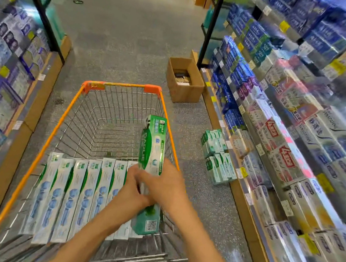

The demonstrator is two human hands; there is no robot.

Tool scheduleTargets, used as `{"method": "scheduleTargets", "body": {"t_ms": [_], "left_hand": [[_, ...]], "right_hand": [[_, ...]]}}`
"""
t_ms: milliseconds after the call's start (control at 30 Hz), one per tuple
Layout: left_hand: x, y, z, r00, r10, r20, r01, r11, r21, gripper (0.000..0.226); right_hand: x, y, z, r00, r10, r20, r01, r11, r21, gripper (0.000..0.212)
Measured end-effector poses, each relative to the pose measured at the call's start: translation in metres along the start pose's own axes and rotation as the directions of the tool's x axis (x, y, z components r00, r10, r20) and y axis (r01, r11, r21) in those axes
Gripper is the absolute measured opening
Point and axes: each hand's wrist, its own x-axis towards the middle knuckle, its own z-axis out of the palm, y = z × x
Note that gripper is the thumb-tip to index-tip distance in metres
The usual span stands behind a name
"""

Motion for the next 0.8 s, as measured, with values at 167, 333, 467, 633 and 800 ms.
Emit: {"method": "scheduleTargets", "body": {"t_ms": [167, 333, 467, 633, 800], "left_hand": [[0.014, 0.000, -0.018, 0.998, -0.056, -0.025, 0.057, 0.996, 0.061, 0.090], [0.018, -0.009, -0.064, 0.975, -0.071, -0.213, 0.060, 0.997, -0.056, 0.076], [0.010, -0.021, -0.088, 0.963, -0.088, -0.256, 0.061, 0.992, -0.110, 0.072], [-0.004, -0.033, -0.111, 0.953, -0.098, -0.287, 0.062, 0.990, -0.130, 0.068], [-0.014, -0.040, -0.118, 0.945, -0.103, -0.309, 0.059, 0.987, -0.150, 0.066]], "right_hand": [[0.023, 0.039, -0.017, 0.994, 0.106, -0.009, -0.105, 0.990, 0.092, 0.030], [0.047, 0.082, -0.002, 0.963, 0.250, 0.100, -0.243, 0.967, -0.077, 0.043], [0.061, 0.105, 0.028, 0.923, 0.375, 0.083, -0.361, 0.921, -0.145, 0.052], [0.076, 0.127, 0.061, 0.923, 0.383, 0.047, -0.372, 0.915, -0.160, 0.051], [0.080, 0.137, 0.067, 0.920, 0.385, 0.077, -0.369, 0.914, -0.172, 0.063]]}}
